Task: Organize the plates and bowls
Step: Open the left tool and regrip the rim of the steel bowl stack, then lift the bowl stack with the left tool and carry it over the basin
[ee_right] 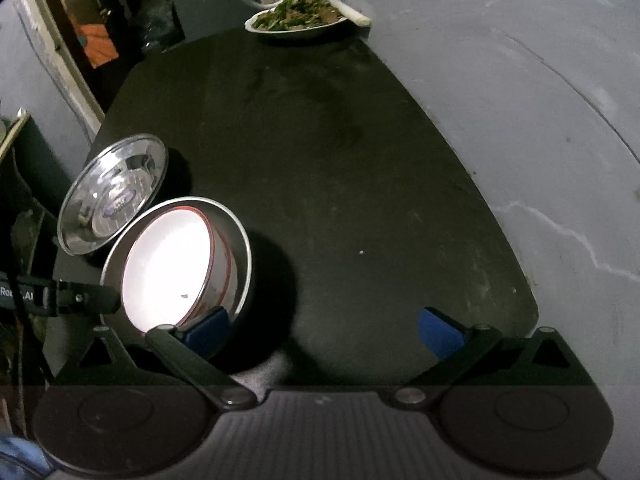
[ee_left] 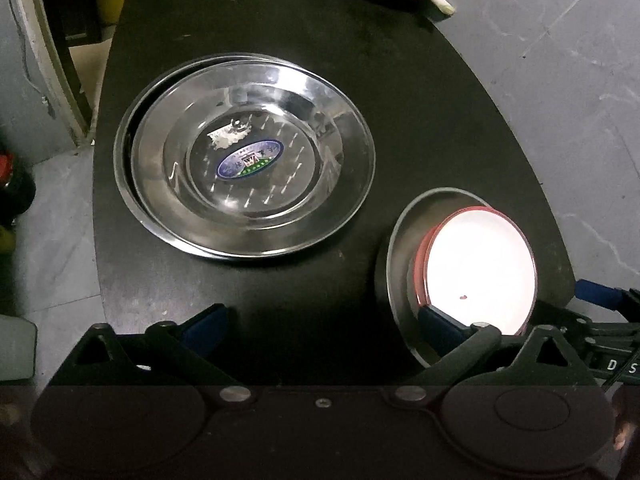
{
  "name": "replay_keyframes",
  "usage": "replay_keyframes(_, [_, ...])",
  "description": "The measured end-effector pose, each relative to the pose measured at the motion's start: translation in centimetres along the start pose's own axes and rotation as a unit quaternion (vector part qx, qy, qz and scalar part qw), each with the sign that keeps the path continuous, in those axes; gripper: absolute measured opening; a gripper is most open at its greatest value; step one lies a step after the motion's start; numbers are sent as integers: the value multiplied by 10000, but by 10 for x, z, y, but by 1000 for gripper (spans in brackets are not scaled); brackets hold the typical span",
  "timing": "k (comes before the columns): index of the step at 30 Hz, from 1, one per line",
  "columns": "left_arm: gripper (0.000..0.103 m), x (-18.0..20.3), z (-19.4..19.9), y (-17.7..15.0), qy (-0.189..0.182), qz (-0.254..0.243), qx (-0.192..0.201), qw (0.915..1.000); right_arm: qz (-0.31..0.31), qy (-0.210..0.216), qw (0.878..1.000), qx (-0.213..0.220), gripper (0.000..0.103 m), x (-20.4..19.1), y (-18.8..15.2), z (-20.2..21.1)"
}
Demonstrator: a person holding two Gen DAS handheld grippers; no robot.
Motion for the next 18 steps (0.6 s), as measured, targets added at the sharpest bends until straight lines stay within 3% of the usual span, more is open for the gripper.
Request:
replay_keyframes(8, [77, 0, -8, 4, -215, 14, -60, 9998, 504, -212, 9985, -55, 103, -10, 13, -9])
replay_keyframes(12, [71, 1, -10, 6, -268, -9, -58, 9996, 591, -210, 9979, -147, 102, -11, 17, -16])
replay_keyframes(18, [56, 2, -10, 8, -447, -19, 24, 9990, 499, -9, 9987, -119, 92, -10, 18, -18])
Point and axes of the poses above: each gripper's, at about its wrist camera, not at the fingertips, and z roughly against the way its jaws point, x to its right, y to its top, the point moved 3 cm from there along -z, roughly the way its jaws point, and after that the axes turned 5 degrees about -x, right-handed, at the moved point
